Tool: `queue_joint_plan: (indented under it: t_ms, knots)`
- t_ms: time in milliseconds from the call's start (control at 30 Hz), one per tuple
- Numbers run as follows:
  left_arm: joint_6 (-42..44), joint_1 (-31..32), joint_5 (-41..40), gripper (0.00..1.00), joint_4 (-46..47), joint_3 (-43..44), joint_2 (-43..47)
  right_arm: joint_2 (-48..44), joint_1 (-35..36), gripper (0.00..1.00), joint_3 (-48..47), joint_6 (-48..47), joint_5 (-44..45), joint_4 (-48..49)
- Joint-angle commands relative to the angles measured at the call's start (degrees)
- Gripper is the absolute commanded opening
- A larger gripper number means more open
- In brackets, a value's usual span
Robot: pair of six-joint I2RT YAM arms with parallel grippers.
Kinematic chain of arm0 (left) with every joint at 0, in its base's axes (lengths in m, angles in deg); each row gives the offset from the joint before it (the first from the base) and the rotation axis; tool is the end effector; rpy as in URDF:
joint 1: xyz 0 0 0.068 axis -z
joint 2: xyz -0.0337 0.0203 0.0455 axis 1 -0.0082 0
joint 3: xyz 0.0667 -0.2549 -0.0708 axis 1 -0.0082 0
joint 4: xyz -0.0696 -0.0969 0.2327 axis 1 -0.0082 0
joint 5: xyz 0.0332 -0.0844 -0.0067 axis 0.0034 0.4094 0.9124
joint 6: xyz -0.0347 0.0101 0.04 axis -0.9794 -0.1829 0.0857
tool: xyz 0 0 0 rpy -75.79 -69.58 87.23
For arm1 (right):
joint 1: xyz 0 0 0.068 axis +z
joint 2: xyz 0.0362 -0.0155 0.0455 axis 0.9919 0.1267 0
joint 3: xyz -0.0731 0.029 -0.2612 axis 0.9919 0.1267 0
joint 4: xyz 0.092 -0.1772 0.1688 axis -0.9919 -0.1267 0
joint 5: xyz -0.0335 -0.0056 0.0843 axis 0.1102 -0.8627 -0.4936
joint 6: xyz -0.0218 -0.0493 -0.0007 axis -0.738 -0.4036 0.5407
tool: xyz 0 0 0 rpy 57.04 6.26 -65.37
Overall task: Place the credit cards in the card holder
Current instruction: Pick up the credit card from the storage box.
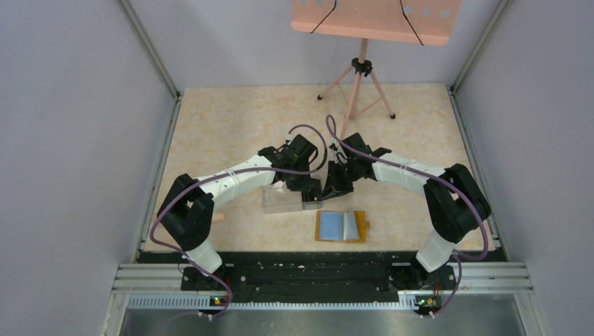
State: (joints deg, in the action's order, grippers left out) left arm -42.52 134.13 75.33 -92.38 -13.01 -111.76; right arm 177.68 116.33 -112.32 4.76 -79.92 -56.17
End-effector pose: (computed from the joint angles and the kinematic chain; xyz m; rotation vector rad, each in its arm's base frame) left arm 0.2489 -0.2431 0.2273 -0.0578 2.7227 -0.4533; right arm 0.2653 0.1967 0.1839 -0.1929 2.8222 0.9961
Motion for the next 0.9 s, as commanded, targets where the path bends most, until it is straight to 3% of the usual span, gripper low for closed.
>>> queue_joint_plan:
  t_ms: [0, 300, 867]
  knots:
    - [-1.5, 0.8, 5.4, 0.14, 7.8, -0.8, 1.9, -0.8, 1.1, 0.01, 1.1, -0.3, -2.0, 0.7]
    - [-1.8, 0.8, 7.4, 0.15, 9.8, -1.8, 0.0, -0.8, 1.1, 0.01, 1.4, -0.3, -2.0, 0.9]
    - [-3.0, 0.8, 8.6, 0.16, 15.1, -5.7, 4.8, -0.9, 1.1, 0.01, 1.4, -0.4, -2.2, 1.0]
